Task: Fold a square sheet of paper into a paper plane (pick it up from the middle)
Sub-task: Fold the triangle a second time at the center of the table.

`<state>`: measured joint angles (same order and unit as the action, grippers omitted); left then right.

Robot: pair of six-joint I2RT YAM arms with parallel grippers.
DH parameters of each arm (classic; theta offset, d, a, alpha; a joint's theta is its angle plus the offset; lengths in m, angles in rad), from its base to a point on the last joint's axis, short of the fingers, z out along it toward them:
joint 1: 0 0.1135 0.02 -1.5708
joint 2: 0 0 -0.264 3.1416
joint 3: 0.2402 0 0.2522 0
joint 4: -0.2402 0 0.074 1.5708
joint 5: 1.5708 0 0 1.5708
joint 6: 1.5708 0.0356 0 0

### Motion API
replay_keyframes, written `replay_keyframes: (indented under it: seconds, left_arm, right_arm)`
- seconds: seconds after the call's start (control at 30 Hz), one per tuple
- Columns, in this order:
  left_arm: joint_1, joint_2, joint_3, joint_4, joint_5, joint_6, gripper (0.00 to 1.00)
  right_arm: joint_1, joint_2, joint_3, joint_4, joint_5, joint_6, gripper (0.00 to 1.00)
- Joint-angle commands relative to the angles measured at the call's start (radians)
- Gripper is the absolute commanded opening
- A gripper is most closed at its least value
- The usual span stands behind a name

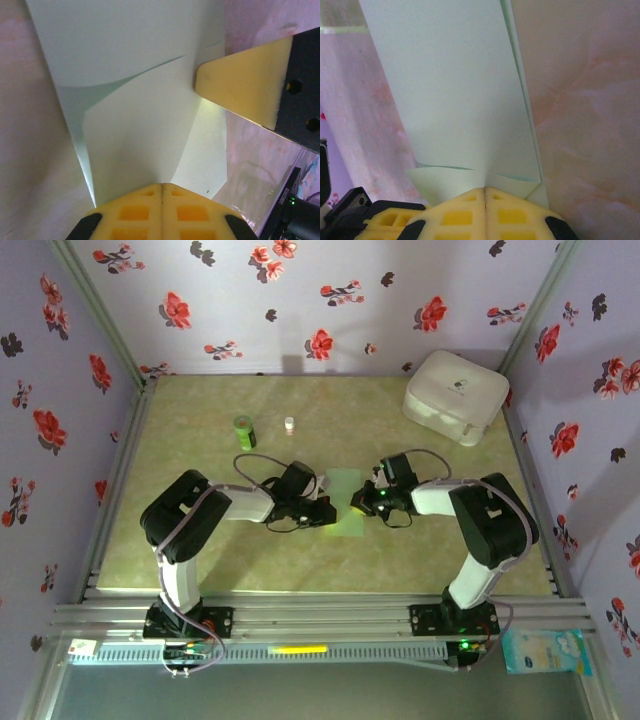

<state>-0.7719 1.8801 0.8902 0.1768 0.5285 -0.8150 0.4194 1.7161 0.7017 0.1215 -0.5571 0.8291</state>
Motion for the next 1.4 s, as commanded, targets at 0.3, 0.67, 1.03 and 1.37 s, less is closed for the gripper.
replay_keyframes:
  seconds: [0.3,0.67,1.03,1.37]
  left_arm:
    - [-0.006,-0.028,0.13,-0.108,0.022,-0.004,0.0]
    - [-0.029,0.094,0.168,-0.073,0.022,-0.049,0.0]
    - [-0.035,0.058,0.051,-0.132,-0.007,-0.021,0.03]
    - [-0.035,-0.051,-0.074,-0.228,-0.008,0.052,0.04]
  right_arm:
    - [-0.017,0.024,-0.025,-0.065,0.054,-0.035,0.0]
    - [-0.017,0.027,-0.024,-0.051,0.053,-0.015,0.0]
    - [-0.018,0.029,-0.03,-0.067,0.084,-0.013,0.0]
    - [-0.018,0.029,-0.027,-0.078,0.091,-0.019,0.0]
